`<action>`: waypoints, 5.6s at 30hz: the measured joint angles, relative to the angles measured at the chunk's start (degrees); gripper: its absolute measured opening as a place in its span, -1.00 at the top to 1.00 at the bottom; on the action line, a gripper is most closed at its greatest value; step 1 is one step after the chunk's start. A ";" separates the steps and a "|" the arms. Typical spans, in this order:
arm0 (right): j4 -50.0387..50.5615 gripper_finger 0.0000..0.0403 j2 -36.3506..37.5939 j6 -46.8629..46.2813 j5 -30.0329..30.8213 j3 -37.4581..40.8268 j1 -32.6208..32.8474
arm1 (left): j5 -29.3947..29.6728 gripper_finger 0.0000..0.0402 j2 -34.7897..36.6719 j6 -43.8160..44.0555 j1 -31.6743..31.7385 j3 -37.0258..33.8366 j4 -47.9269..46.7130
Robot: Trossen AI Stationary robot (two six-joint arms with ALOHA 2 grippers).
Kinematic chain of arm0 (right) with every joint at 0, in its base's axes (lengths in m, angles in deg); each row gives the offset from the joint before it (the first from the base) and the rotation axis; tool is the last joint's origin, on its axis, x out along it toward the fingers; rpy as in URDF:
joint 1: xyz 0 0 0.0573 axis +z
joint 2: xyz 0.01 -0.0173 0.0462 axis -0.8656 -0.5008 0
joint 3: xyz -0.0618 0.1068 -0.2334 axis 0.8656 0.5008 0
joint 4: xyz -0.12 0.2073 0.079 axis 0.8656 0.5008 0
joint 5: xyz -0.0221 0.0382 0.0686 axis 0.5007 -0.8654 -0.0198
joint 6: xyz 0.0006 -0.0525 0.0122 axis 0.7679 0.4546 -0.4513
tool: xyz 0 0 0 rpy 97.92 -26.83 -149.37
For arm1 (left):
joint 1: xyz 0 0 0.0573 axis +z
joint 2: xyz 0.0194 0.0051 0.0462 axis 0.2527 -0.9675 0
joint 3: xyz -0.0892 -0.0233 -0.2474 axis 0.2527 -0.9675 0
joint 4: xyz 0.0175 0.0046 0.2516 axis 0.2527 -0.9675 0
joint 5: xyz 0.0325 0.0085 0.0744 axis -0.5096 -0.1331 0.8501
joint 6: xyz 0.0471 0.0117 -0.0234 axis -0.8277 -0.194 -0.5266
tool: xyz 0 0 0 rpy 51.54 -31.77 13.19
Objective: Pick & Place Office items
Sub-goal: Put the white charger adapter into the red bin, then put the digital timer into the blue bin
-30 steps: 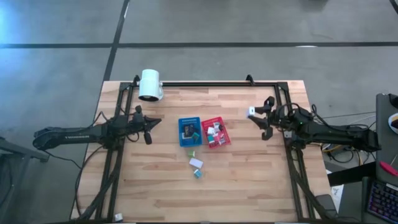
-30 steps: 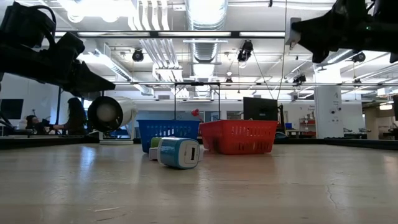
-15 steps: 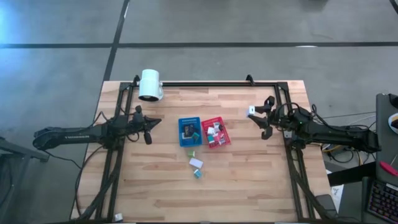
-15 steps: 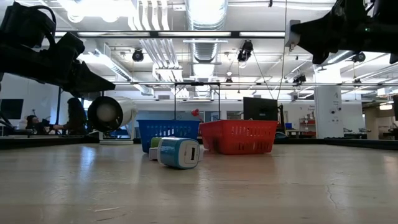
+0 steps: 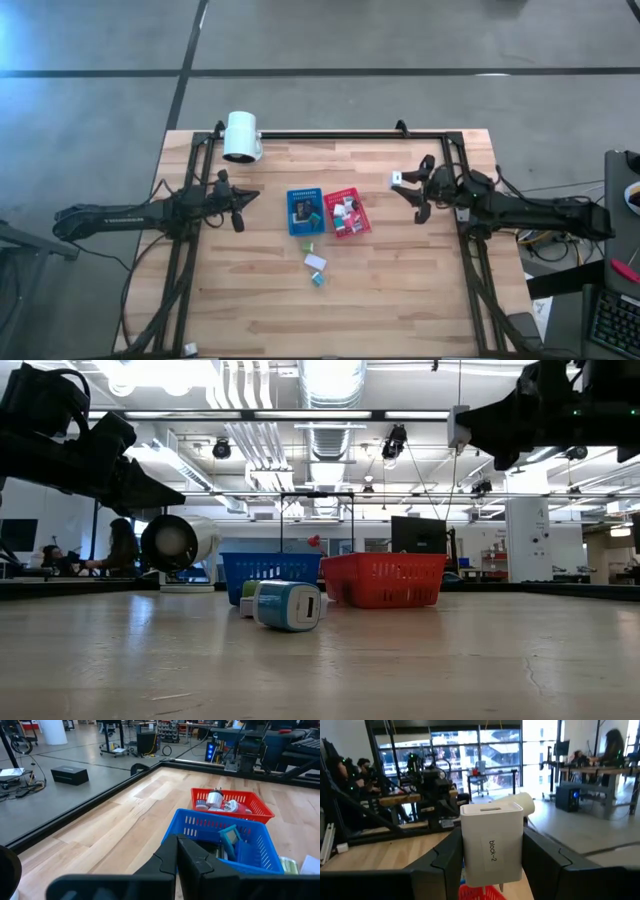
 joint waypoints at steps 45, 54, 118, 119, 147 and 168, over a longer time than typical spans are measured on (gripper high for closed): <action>25.84 -0.13 -60.61 2.02 -4.88 -39.98 2.03 | 0.04 0.94 0.00 -0.26 -0.02 0.02 -0.85; 19.69 -0.24 -51.45 4.11 -4.37 -35.08 3.46 | 0.04 0.94 0.00 -0.26 -0.02 0.00 -0.86; 6.13 0.96 23.69 -1.15 -9.79 7.94 -6.86 | -1.66 0.94 -1.97 -1.70 -0.15 2.69 -0.57; 6.15 0.96 23.61 -1.13 -9.79 7.94 -6.86 | -2.17 0.94 -2.89 -1.68 -0.15 3.94 -0.62; 7.07 0.96 23.25 0.00 -9.38 7.93 -6.91 | -27.56 0.33 -70.76 -21.86 -10.40 63.05 -33.44; 7.47 0.96 23.25 0.18 -9.35 7.92 -6.86 | -36.05 0.23 -67.82 -16.08 -8.93 55.12 -16.85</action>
